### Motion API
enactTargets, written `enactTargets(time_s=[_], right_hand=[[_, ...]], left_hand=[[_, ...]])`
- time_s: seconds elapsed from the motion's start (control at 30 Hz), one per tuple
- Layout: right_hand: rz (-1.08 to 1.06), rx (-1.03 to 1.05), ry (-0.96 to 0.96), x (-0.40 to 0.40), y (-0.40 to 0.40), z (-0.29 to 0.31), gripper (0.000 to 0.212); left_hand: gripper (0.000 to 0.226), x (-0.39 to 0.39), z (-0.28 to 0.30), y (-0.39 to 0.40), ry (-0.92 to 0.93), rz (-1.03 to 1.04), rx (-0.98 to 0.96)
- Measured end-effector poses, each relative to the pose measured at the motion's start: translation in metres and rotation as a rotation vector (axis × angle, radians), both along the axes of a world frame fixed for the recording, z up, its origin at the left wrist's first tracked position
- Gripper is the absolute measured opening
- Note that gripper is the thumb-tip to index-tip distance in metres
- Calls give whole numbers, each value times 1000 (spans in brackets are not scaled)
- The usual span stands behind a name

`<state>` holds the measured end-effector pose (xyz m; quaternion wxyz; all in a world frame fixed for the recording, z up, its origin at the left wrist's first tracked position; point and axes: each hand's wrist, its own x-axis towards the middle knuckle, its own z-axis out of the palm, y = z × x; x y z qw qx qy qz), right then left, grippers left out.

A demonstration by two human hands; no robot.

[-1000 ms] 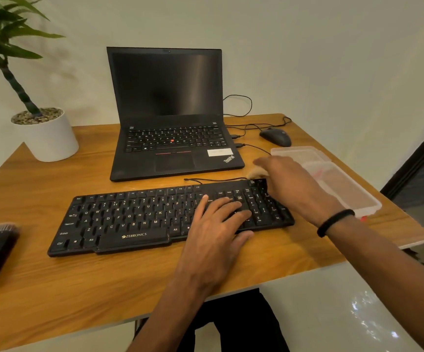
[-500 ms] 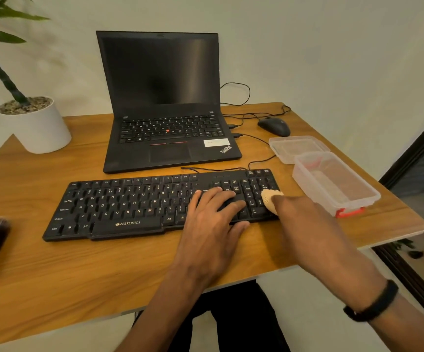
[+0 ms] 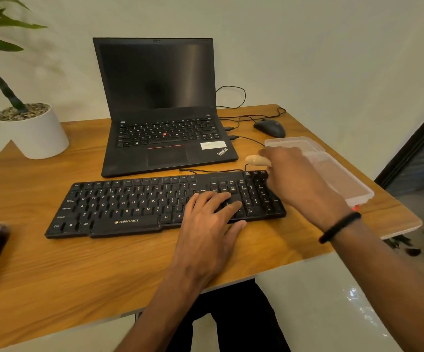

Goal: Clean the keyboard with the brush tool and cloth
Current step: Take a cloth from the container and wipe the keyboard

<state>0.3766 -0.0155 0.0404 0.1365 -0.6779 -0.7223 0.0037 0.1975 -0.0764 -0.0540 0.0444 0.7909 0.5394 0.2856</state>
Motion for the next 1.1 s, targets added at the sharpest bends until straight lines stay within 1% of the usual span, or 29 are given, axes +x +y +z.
enactTargets(time_s=[0.13, 0.27, 0.4, 0.53, 0.63, 0.73, 0.8, 0.87, 0.97, 1.03, 1.1], right_hand=[[100, -131, -44, -20, 9, -16, 60], [158, -131, -79, -20, -16, -21, 67], [199, -167, -26, -15, -61, -15, 62], [283, -215, -16, -7, -96, -10, 64], [275, -312, -40, 9, -106, 0, 64], [228, -413, -28, 25, -108, 14, 54], [172, -340, 24, 29, -98, 20, 52], [97, -200, 72, 25, -79, 23, 56], [4, -73, 92, 7, -47, 21, 59], [-27, -69, 67, -3, -28, 14, 58], [-40, -121, 2, -9, -17, 1, 52]], left_hand=[[46, 0, 2, -2, -7, 24, 14], [47, 0, 1, -4, -16, 40, 36], [48, 0, 1, -7, -8, 45, 56], [45, 5, 3, -10, -22, 70, 88], [42, 8, 1, -13, -34, 91, 101], [43, 16, 2, -15, -47, 130, 98], [44, 25, 4, -17, -59, 157, 98], [44, 32, 4, -19, -73, 176, 85], [45, 35, 4, -20, -89, 182, 63], [46, 31, 6, -18, -111, 174, 27], [48, 25, 5, -17, -139, 150, -18]])
